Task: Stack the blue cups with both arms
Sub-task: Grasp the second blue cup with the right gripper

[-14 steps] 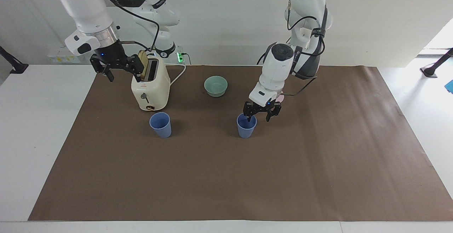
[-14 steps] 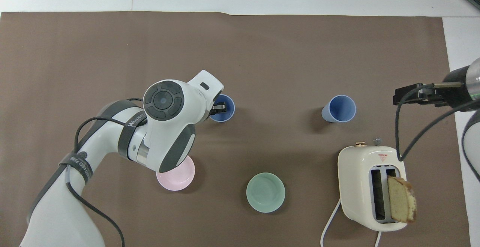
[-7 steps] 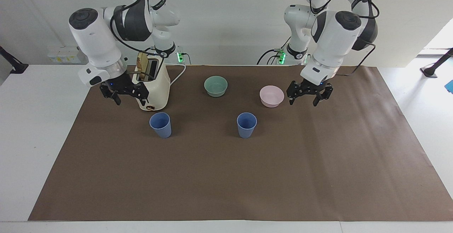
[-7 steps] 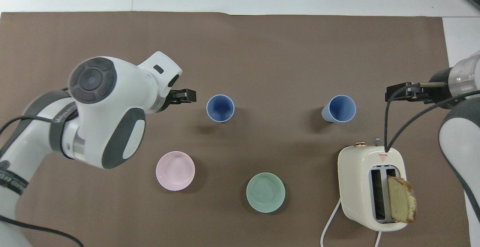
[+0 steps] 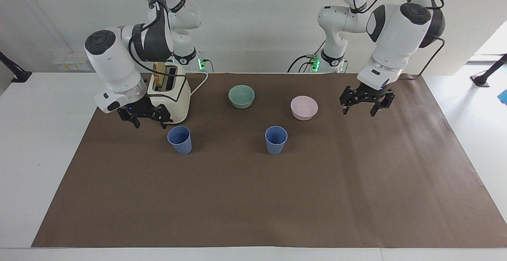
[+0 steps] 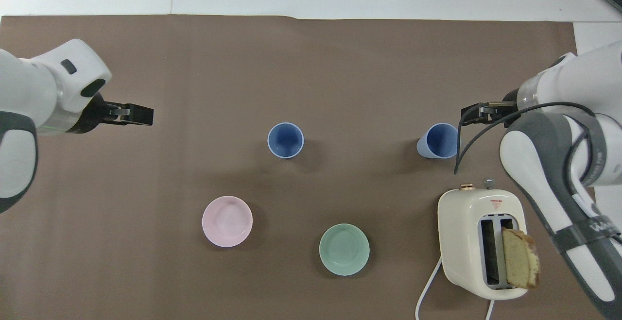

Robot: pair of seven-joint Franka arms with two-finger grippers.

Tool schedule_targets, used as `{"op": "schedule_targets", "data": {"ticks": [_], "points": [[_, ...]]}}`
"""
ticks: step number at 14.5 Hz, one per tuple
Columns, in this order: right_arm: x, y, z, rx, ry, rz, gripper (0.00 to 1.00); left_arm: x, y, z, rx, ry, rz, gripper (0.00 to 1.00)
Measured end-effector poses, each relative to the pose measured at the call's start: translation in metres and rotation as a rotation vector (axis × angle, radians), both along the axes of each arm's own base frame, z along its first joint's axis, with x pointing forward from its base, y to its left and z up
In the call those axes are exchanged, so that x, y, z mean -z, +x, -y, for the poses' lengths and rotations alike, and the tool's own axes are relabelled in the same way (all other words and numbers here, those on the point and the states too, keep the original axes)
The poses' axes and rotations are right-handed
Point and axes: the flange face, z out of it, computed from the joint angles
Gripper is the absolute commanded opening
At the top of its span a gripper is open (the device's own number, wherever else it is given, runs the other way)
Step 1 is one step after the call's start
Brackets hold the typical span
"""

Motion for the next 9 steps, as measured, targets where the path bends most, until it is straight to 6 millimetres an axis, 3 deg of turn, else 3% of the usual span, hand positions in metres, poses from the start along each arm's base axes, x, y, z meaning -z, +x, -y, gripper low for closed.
{"op": "schedule_targets", "data": {"ticks": [3,4,5,6,9], "points": [[0.031,-0.006,0.000,0.000,0.000,-0.037,1.00,-0.018,-0.005,-0.026,-0.002,0.005,-0.034,1.00],[0.040,-0.007,0.000,0.001,0.001,-0.039,0.71,-0.020,-0.006,-0.034,0.001,0.006,-0.044,1.00],[0.046,-0.009,0.000,-0.003,0.001,-0.040,0.20,-0.022,-0.007,-0.041,0.004,0.007,-0.051,1.00],[0.049,-0.010,0.000,-0.008,0.001,-0.041,0.00,-0.024,-0.008,-0.045,0.004,0.007,-0.054,1.00],[0.049,-0.010,-0.004,-0.016,0.002,-0.039,0.00,-0.029,-0.009,-0.045,0.010,0.008,-0.055,1.00]]}}
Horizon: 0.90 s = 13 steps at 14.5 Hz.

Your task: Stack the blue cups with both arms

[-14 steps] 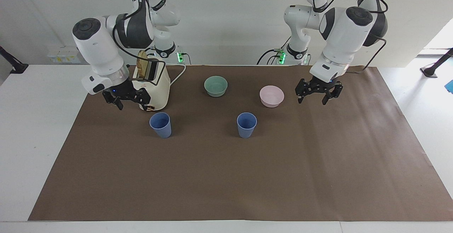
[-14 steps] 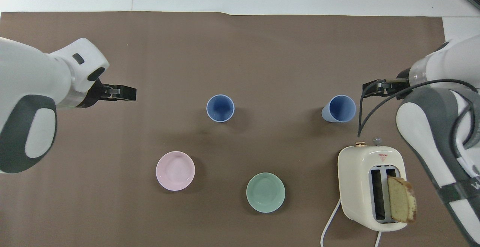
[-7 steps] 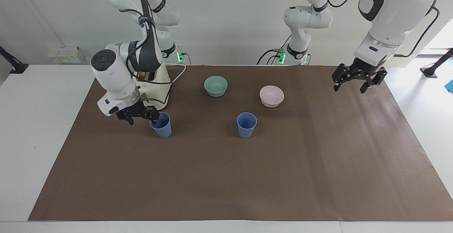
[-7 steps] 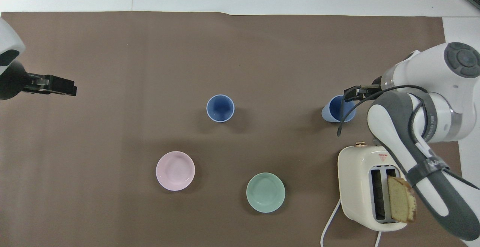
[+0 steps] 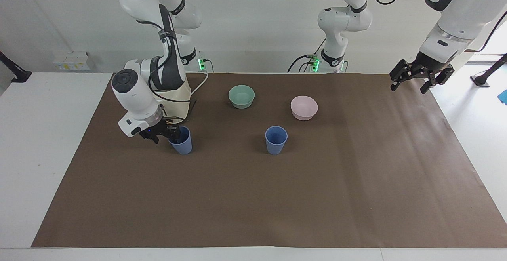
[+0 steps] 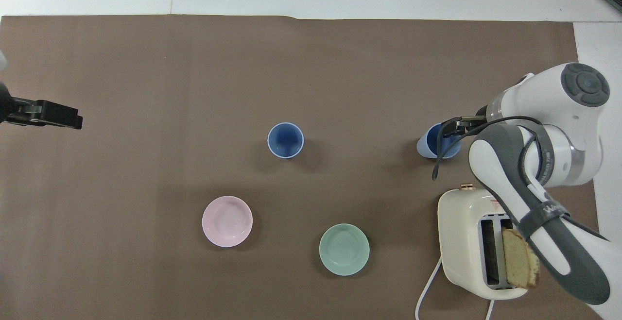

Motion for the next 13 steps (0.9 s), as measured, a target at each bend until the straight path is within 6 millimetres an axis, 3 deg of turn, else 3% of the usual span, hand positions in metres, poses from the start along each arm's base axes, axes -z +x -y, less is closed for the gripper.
{"op": "schedule_targets", "data": {"ticks": [6,9,11,13], "points": [[-0.008,0.003,-0.015,-0.022,0.008,0.016,0.00,-0.001,-0.001,0.002,0.005,0.000,-0.006,1.00],[-0.022,0.007,-0.030,-0.037,0.015,0.029,0.00,-0.001,-0.001,0.002,0.005,0.000,-0.007,1.00],[-0.045,0.009,-0.055,-0.016,0.026,0.050,0.00,-0.001,-0.001,0.002,0.005,0.000,-0.007,1.00],[-0.074,0.007,-0.093,0.021,0.043,0.070,0.00,-0.001,-0.001,0.002,0.005,0.000,-0.007,1.00]]}}
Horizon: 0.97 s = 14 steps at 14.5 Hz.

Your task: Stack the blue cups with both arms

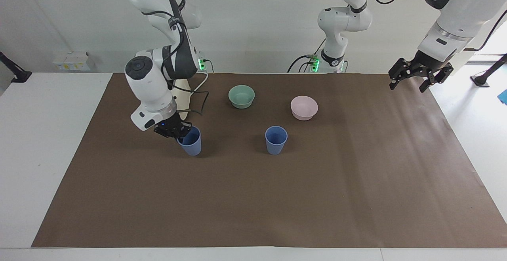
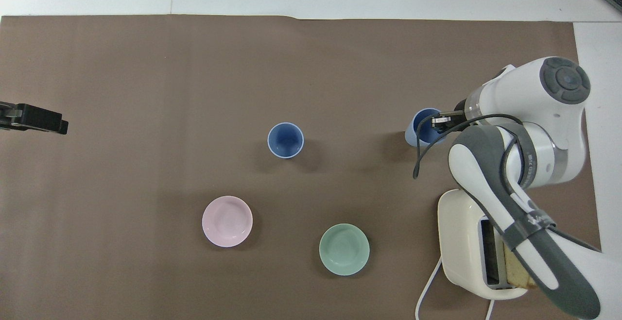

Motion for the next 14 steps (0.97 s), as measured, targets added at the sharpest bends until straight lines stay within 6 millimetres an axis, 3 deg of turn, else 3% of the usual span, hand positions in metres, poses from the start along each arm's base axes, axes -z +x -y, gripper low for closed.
{"op": "schedule_targets", "data": {"ticks": [3,6,10,14], "points": [[-0.042,-0.005,-0.055,0.032,0.029,0.028,0.00,0.000,0.000,0.000,0.000,0.000,0.000,1.00],[-0.068,-0.022,-0.120,0.055,0.039,0.028,0.00,-0.001,0.000,-0.001,-0.001,0.000,0.001,1.00],[-0.087,-0.041,-0.188,0.036,0.043,0.047,0.00,-0.001,0.000,-0.001,-0.002,0.000,0.001,1.00],[-0.095,-0.031,-0.235,0.062,0.048,0.065,0.00,-0.001,-0.001,-0.001,-0.002,0.000,0.002,1.00]]}}
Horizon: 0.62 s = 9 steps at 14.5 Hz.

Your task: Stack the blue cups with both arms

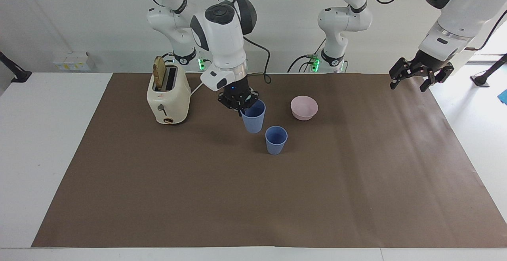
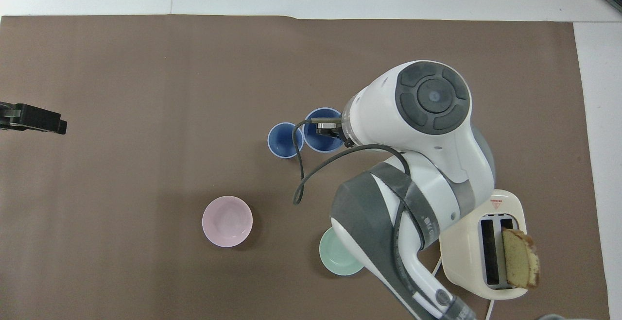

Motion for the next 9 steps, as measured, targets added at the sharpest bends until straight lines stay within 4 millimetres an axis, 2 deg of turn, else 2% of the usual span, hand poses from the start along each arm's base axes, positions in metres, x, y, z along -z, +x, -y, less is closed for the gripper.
{"op": "schedule_targets", "data": {"ticks": [2,4,9], "points": [[0.007,0.013,-0.014,0.002,0.003,0.002,0.00,-0.001,0.000,0.000,0.000,0.000,0.001,1.00],[0.019,0.022,-0.017,0.004,0.004,-0.011,0.00,-0.001,-0.001,0.000,0.000,0.000,0.001,1.00],[0.039,0.025,-0.021,-0.001,-0.005,-0.039,0.00,-0.001,-0.001,0.000,0.000,0.000,-0.003,1.00]]}}
